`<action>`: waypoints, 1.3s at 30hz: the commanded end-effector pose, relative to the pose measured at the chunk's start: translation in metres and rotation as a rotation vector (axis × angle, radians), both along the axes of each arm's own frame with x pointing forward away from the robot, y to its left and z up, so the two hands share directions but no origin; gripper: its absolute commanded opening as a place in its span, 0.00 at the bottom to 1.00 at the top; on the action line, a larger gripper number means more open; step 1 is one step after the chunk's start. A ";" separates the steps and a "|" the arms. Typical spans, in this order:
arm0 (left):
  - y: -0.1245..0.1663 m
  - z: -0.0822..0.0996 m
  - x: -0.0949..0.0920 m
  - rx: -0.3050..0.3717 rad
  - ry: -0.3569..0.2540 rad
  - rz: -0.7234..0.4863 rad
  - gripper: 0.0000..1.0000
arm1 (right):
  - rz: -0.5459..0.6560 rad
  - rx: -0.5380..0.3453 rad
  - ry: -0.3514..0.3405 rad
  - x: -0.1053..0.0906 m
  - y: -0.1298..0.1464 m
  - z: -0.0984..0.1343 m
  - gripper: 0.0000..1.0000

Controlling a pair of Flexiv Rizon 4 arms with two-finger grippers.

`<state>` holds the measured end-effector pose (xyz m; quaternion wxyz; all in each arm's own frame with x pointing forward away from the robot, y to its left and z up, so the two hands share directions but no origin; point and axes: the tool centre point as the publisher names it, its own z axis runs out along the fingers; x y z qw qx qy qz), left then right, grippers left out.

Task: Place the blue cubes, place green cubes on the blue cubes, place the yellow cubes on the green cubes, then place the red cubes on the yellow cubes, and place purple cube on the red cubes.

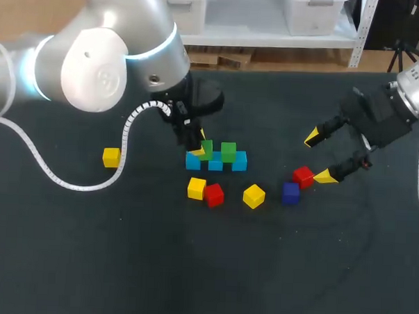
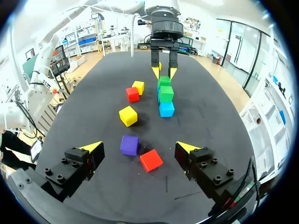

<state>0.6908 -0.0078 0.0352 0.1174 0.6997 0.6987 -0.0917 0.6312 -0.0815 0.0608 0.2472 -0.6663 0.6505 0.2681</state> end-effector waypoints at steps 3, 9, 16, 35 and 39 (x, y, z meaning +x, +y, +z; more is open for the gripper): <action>0.001 -0.001 0.002 0.000 0.005 -0.002 0.00 | 0.001 0.002 0.001 0.001 0.000 -0.001 1.00; 0.001 -0.001 0.002 0.002 0.005 -0.003 0.00 | 0.001 0.002 0.001 0.001 0.000 -0.001 1.00; 0.001 -0.001 0.002 0.004 0.008 -0.001 0.00 | 0.001 0.002 0.001 0.001 0.000 -0.001 1.00; 0.000 -0.002 0.003 0.006 0.016 0.004 0.35 | 0.001 0.002 0.001 0.001 0.000 -0.001 1.00; 0.001 -0.001 0.003 0.008 0.015 0.007 0.35 | 0.001 0.002 0.001 0.001 0.000 -0.001 1.00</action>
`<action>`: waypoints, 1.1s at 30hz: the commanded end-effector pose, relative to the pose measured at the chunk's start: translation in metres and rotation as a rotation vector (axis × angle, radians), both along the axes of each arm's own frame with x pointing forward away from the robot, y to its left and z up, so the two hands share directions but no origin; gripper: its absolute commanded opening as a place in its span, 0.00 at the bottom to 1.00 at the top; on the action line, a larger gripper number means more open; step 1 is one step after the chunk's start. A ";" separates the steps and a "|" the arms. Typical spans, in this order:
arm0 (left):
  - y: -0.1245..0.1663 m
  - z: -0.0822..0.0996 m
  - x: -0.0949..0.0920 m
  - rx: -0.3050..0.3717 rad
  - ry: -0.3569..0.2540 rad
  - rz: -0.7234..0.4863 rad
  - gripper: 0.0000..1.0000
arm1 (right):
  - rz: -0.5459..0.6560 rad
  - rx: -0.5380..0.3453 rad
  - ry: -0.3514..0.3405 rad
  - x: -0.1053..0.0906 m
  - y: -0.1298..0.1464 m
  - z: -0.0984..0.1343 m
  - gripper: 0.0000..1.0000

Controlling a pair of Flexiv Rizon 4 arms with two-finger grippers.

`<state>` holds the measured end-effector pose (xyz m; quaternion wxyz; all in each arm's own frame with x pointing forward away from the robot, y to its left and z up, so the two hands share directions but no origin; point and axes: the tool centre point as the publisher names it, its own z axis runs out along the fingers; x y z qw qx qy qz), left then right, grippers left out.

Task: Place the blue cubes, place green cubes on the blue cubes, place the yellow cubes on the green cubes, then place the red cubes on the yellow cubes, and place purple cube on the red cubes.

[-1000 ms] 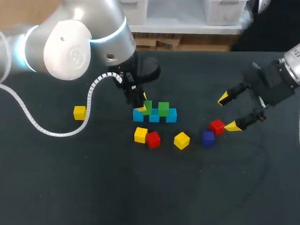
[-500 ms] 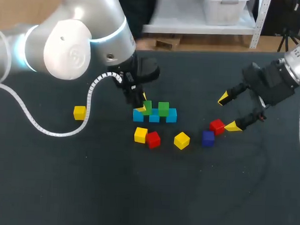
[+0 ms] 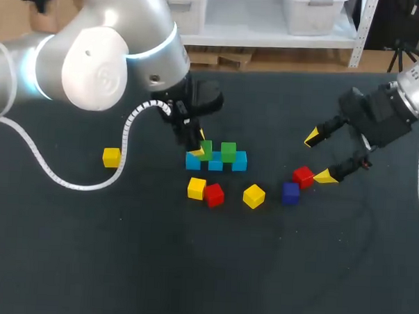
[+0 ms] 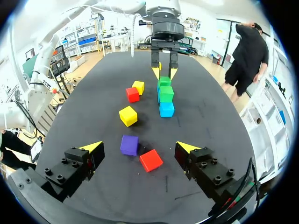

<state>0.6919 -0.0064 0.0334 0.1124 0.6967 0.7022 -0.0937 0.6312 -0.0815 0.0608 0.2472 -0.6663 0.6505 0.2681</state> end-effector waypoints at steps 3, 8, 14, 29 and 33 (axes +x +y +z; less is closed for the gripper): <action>0.000 0.000 0.002 0.005 0.004 -0.001 0.35 | 0.001 0.002 0.001 0.001 0.000 -0.001 1.00; 0.000 0.001 0.002 0.005 0.004 -0.002 0.37 | 0.001 0.002 0.001 0.001 0.000 -0.001 1.00; -0.001 0.001 0.002 0.005 0.007 0.000 0.45 | 0.001 0.002 0.001 0.001 0.000 -0.001 1.00; 0.011 0.017 -0.014 -0.007 0.001 0.018 1.00 | 0.001 0.002 0.001 0.001 0.000 -0.001 1.00; 0.018 0.026 -0.023 -0.003 -0.006 0.026 1.00 | 0.001 0.002 0.001 0.001 0.000 -0.001 1.00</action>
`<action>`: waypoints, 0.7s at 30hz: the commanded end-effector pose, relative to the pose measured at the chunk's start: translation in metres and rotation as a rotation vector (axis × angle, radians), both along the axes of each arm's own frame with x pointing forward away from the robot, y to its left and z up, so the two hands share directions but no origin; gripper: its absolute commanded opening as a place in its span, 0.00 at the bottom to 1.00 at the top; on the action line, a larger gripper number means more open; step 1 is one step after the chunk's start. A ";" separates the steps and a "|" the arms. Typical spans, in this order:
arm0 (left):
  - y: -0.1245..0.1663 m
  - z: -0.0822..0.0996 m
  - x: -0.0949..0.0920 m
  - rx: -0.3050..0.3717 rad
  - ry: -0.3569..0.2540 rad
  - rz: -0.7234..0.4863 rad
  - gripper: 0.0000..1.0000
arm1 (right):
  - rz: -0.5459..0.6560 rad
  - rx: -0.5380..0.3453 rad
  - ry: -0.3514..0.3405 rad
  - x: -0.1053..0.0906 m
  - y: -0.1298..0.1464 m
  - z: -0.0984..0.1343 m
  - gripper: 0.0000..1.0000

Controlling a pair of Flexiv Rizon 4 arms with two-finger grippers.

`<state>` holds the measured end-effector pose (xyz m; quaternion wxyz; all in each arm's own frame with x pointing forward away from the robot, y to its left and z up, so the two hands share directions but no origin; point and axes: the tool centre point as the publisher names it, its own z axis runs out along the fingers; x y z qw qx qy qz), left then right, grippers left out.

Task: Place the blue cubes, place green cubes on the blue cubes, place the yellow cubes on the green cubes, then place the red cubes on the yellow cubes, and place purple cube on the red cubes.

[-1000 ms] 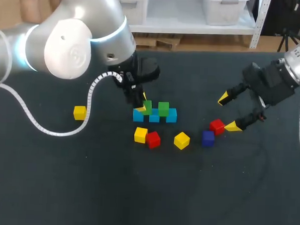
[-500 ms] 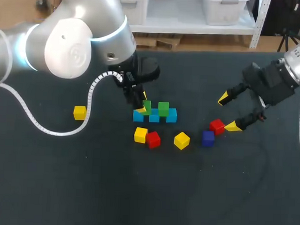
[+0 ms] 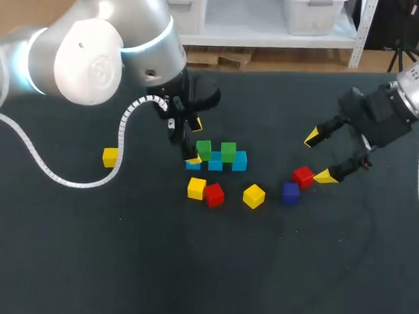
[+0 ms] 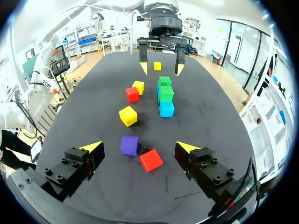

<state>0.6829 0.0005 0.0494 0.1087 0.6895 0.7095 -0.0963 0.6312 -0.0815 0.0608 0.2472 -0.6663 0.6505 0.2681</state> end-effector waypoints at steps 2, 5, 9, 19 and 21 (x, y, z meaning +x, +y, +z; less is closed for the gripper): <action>0.015 0.014 -0.020 -0.003 -0.022 0.012 1.00 | 0.001 0.002 0.001 0.001 0.000 -0.001 1.00; 0.023 0.017 -0.028 0.001 -0.026 0.022 1.00 | 0.001 0.002 0.001 0.001 0.000 -0.001 1.00; 0.032 0.019 -0.040 0.007 -0.029 0.031 1.00 | 0.001 0.002 0.001 0.001 0.000 -0.001 1.00; 0.032 0.012 -0.078 -0.003 -0.030 -0.013 1.00 | 0.001 0.002 0.001 0.001 0.000 -0.001 1.00; 0.030 0.007 -0.083 -0.005 -0.024 -0.025 1.00 | 0.001 0.002 0.001 0.001 0.000 -0.001 1.00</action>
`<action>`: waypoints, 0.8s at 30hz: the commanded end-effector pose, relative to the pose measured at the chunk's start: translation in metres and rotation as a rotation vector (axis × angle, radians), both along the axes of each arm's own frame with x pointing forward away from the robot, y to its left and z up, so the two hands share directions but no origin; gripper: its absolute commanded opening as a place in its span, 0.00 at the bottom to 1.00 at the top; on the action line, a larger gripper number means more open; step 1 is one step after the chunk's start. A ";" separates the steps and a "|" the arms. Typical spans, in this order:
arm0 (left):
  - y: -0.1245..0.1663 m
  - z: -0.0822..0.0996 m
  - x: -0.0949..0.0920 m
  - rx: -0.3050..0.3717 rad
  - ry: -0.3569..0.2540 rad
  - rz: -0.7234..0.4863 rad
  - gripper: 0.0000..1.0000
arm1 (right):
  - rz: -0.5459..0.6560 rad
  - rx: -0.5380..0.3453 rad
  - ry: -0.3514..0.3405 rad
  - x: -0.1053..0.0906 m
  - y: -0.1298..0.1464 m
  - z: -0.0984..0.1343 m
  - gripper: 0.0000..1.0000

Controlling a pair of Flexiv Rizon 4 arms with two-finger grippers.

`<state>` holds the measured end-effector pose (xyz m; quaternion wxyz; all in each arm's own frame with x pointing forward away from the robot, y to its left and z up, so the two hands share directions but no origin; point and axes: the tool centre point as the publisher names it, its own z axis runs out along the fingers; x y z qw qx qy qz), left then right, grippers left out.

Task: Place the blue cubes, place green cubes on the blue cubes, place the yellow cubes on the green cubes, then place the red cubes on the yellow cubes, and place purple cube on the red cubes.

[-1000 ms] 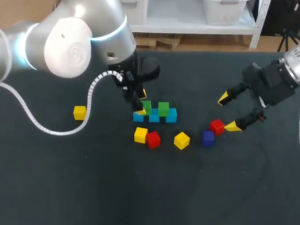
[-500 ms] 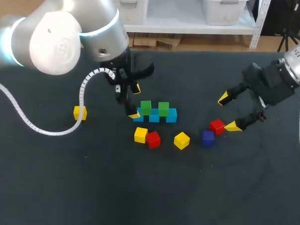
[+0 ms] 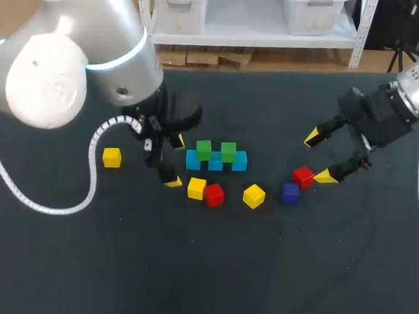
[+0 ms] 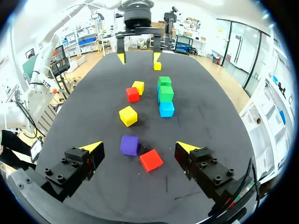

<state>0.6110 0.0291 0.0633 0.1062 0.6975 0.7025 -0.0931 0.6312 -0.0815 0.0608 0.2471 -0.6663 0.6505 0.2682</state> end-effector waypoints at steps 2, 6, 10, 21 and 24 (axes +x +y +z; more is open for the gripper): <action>-0.001 -0.011 -0.015 -0.021 -0.020 -0.022 0.94 | 0.001 0.002 0.001 0.001 0.000 -0.001 1.00; -0.005 -0.022 -0.018 -0.016 -0.018 -0.076 0.87 | 0.001 0.002 0.001 0.001 0.000 -0.001 1.00; -0.011 -0.031 -0.017 0.007 -0.011 -0.129 0.78 | 0.001 0.002 0.001 0.001 0.000 -0.001 1.00; -0.024 -0.044 -0.002 0.028 -0.018 -0.198 0.82 | 0.001 0.002 0.001 0.001 0.000 -0.001 1.00; -0.027 -0.048 0.001 0.026 -0.016 -0.204 0.82 | 0.001 0.002 0.001 0.001 0.000 -0.001 1.00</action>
